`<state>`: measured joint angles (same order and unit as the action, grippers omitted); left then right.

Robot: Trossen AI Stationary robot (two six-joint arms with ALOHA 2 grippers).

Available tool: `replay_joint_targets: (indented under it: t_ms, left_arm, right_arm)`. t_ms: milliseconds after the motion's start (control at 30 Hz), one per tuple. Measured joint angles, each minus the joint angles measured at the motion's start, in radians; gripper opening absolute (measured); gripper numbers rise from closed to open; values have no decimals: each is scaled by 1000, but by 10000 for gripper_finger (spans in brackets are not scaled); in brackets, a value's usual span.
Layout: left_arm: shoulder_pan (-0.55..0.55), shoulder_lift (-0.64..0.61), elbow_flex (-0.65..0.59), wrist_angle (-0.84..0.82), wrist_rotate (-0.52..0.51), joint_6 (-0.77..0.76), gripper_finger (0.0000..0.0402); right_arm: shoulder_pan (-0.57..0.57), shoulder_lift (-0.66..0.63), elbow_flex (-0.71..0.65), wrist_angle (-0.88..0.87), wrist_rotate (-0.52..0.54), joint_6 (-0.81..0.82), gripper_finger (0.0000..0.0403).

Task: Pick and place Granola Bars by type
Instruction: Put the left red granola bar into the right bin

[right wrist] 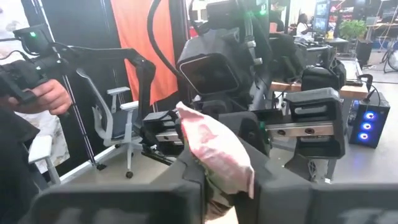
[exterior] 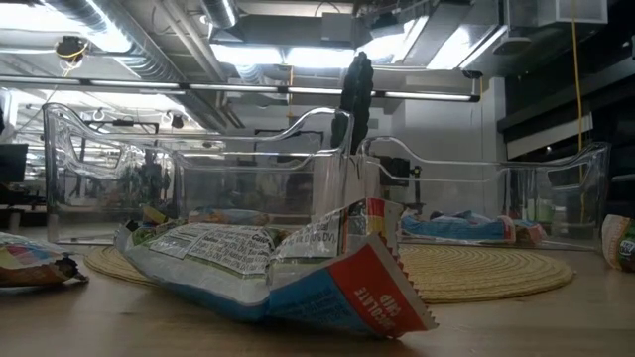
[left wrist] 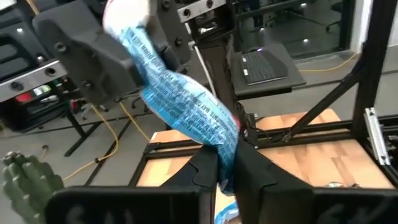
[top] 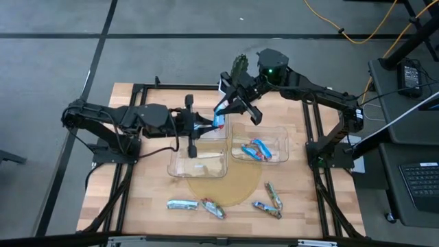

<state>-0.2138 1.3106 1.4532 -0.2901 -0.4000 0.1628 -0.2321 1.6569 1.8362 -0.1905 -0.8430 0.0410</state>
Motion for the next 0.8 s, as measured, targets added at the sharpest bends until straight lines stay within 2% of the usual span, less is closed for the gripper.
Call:
replay_joint_targets:
  t_ms: [267,467,533,667,800]
  left_arm:
    - [-27,-80,0,-25,54,-124,92]
    - [-100,-161,1,-144,62,-253,136]
    - [-122,-175,1,-164,61,-295,141]
    - [-164,-173,-10,-180,53,-332,142]
    - [-183,-151,-40,-182,23,-338,138]
  right_arm:
    - [-13,-12,0,-2,-20,28,45]
    - [-31,-56,-1,-33,-20,18,37]
    - [-38,-80,-1,-80,-23,-14,37]
    - [-41,-142,0,-279,-12,-122,37]
    - [-38,-201,0,-539,80,-220,45]
